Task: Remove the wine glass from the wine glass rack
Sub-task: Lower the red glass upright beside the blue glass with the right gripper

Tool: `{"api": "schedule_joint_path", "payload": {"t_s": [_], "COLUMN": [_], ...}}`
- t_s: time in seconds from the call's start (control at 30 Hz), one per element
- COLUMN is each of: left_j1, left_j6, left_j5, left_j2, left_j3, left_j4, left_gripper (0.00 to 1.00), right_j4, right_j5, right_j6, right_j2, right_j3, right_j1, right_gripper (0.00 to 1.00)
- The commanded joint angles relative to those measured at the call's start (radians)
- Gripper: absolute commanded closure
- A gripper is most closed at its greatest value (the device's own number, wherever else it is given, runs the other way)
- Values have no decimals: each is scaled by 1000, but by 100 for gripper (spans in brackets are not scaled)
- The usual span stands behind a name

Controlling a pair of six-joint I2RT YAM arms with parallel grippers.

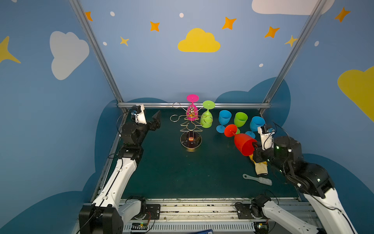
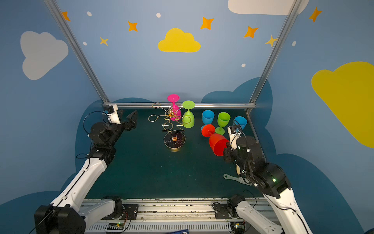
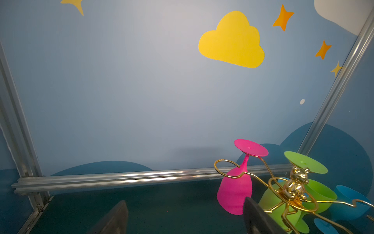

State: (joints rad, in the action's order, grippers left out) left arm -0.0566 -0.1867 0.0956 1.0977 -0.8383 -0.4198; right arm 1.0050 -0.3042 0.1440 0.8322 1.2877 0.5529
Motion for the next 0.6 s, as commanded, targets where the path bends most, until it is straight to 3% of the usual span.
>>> {"api": "schedule_joint_path", "payload": {"t_s": [0.0,0.2,0.57], "left_j1": [8,17,21], "left_j6": [9,20,42], "left_j5": [-34,-45,-62], "left_j2": [-15,-27,-34], "left_j3": [9,16,20], "left_j4": [-30,-26,-18], "left_gripper": [12,12,12], "right_j4": [33,23,-17], "right_j5": [60,232,315], "right_j6": [-16,-62,-109], "right_j2": [79,263,643], "right_j3": [-4,29,180], "right_j1": [-34,-137,-235], "right_gripper": [100,100,100]}}
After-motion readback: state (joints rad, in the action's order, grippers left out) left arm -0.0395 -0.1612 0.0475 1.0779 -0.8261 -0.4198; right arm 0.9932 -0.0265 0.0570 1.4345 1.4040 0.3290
